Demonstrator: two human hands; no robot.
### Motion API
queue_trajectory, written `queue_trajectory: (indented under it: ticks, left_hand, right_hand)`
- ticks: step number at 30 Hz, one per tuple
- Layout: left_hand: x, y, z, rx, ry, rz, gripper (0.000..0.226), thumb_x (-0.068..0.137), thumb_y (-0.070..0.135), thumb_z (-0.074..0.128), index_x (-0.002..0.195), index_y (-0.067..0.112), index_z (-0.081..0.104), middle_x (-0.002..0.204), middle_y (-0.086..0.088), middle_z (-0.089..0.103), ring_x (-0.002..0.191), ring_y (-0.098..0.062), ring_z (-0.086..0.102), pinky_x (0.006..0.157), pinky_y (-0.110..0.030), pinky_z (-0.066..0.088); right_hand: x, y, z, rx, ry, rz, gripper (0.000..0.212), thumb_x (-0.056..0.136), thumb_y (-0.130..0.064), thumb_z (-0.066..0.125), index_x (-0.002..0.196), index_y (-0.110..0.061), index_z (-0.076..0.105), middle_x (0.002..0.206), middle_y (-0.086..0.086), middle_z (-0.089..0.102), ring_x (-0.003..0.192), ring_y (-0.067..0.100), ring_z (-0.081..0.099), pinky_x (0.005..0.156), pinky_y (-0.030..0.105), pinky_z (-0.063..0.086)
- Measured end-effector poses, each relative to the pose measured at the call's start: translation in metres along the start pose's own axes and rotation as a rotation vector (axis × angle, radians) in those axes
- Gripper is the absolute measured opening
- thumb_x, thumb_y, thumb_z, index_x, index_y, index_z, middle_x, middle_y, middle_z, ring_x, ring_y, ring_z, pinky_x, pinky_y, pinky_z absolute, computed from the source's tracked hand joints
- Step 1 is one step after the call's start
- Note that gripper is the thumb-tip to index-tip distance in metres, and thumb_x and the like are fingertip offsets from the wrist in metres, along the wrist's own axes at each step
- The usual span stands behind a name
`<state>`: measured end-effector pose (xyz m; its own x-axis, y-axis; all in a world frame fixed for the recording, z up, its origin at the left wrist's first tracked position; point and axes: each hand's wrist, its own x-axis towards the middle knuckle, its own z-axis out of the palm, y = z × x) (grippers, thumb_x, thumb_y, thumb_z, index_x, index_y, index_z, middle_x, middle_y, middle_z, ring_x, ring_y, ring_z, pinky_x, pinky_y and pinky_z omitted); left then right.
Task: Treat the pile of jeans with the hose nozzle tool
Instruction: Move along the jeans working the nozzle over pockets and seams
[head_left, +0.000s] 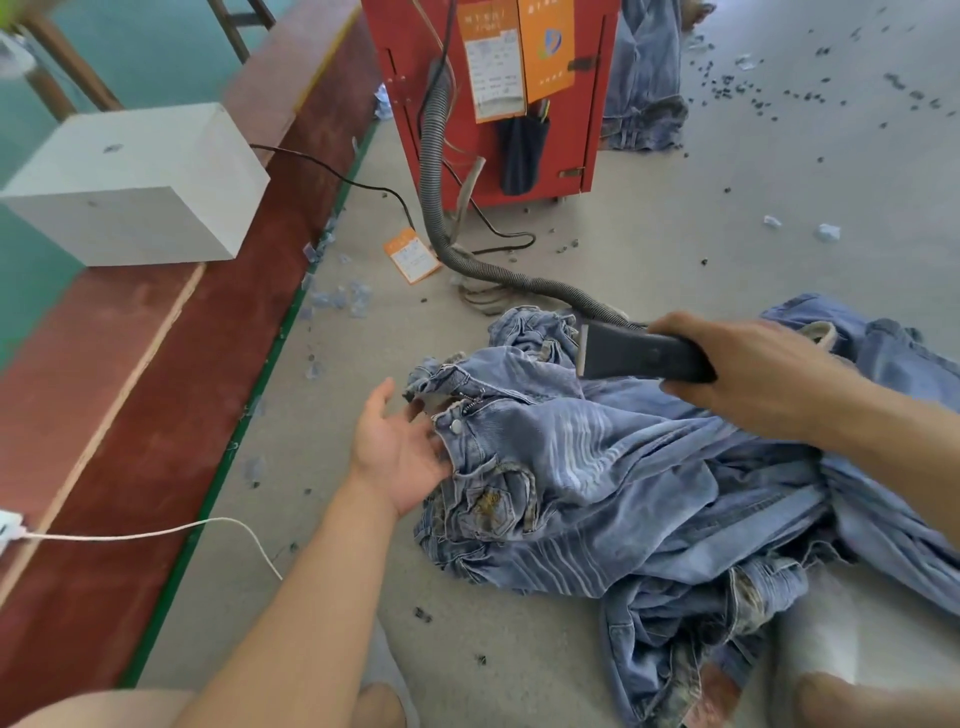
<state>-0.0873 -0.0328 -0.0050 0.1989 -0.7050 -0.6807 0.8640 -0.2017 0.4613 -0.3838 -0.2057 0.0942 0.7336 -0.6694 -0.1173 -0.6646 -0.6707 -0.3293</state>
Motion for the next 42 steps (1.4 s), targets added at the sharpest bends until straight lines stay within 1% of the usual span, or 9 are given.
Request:
queue_trajectory:
  ticks: [4, 8, 14, 21, 25, 28, 33, 37, 42]
  left_hand:
    - [-0.002, -0.007, 0.012, 0.386, -0.063, -0.011, 0.037, 0.093, 0.005, 0.062, 0.128, -0.005, 0.057, 0.115, -0.021, 0.068, 0.093, -0.028, 0.069, 0.081, -0.04, 0.062]
    - [-0.001, -0.013, 0.015, 0.759, -0.017, -0.025, 0.031, 0.101, -0.007, 0.053, 0.131, 0.001, 0.057, 0.128, -0.03, 0.066, 0.107, -0.038, 0.067, 0.101, -0.06, 0.053]
    - [-0.006, -0.004, 0.017, 0.629, -0.141, -0.061, 0.028, 0.108, 0.002, 0.043, 0.133, 0.007, 0.055, 0.119, -0.022, 0.073, 0.099, -0.038, 0.075, 0.069, -0.058, 0.061]
    - [-0.009, -0.003, 0.024, 0.564, -0.123, -0.041, 0.024, 0.107, 0.003, 0.047, 0.128, 0.009, 0.055, 0.119, -0.022, 0.072, 0.093, -0.032, 0.076, 0.069, -0.052, 0.062]
    - [-0.014, -0.002, 0.028, 0.493, -0.18, -0.057, 0.024, 0.107, 0.003, 0.044, 0.126, 0.003, 0.058, 0.109, -0.021, 0.075, 0.093, -0.034, 0.076, 0.07, -0.054, 0.063]
    - [-0.015, -0.004, 0.033, 0.481, -0.182, -0.04, 0.025, 0.107, 0.006, 0.046, 0.129, -0.001, 0.056, 0.109, -0.023, 0.071, 0.086, -0.03, 0.074, 0.072, -0.05, 0.064]
    - [-0.015, -0.002, 0.043, 0.391, -0.202, -0.035, 0.033, 0.103, 0.018, 0.05, 0.125, -0.004, 0.061, 0.103, -0.018, 0.067, 0.086, -0.025, 0.067, 0.077, -0.035, 0.061]
    - [-0.013, 0.007, 0.048, 0.346, -0.318, -0.008, 0.032, 0.086, 0.005, 0.051, 0.118, 0.002, 0.05, 0.101, -0.016, 0.054, 0.088, -0.026, 0.056, 0.076, -0.034, 0.058]
    - [-0.001, 0.015, 0.05, 0.607, -0.304, 0.053, 0.036, 0.096, -0.015, 0.046, 0.129, -0.001, 0.052, 0.108, -0.023, 0.057, 0.095, -0.031, 0.065, 0.086, -0.043, 0.059]
  right_hand:
    - [-0.006, -0.018, 0.027, -0.206, -0.112, -0.171, 0.032, 0.098, -0.046, 0.06, 0.127, -0.042, 0.047, 0.102, -0.011, 0.067, 0.091, 0.016, 0.064, 0.085, 0.039, 0.049]
    - [-0.006, -0.034, 0.051, -0.302, -0.15, -0.273, 0.028, 0.098, -0.04, 0.056, 0.121, -0.044, 0.04, 0.094, -0.014, 0.06, 0.097, 0.013, 0.061, 0.087, 0.036, 0.042]
    - [-0.004, -0.058, 0.061, -0.339, -0.137, -0.303, 0.023, 0.097, -0.039, 0.052, 0.118, -0.038, 0.043, 0.087, -0.01, 0.056, 0.092, 0.018, 0.061, 0.082, 0.035, 0.039]
    - [0.0, -0.067, 0.039, -0.126, -0.088, -0.319, 0.031, 0.095, -0.04, 0.061, 0.122, -0.045, 0.048, 0.087, -0.018, 0.06, 0.082, 0.01, 0.058, 0.076, 0.034, 0.037]
    - [0.005, -0.042, 0.019, -0.247, -0.176, -0.182, 0.026, 0.098, -0.035, 0.057, 0.119, -0.044, 0.046, 0.09, -0.013, 0.061, 0.086, 0.016, 0.062, 0.081, 0.041, 0.048]
    - [-0.001, -0.051, 0.028, -0.282, -0.196, -0.258, 0.023, 0.097, -0.038, 0.053, 0.117, -0.044, 0.044, 0.093, -0.016, 0.059, 0.094, 0.013, 0.062, 0.084, 0.039, 0.043]
    - [-0.001, -0.075, 0.024, -0.007, -0.112, -0.302, 0.03, 0.093, -0.043, 0.06, 0.122, -0.043, 0.05, 0.096, -0.014, 0.066, 0.087, 0.014, 0.062, 0.078, 0.04, 0.046]
    - [0.009, -0.046, 0.004, 0.034, -0.024, -0.143, 0.033, 0.092, -0.036, 0.069, 0.121, -0.04, 0.053, 0.096, -0.005, 0.071, 0.082, 0.025, 0.064, 0.072, 0.041, 0.051]
    - [0.004, -0.023, 0.008, -0.065, -0.094, -0.07, 0.033, 0.092, -0.035, 0.067, 0.121, -0.04, 0.051, 0.101, -0.003, 0.07, 0.09, 0.03, 0.065, 0.079, 0.045, 0.052]
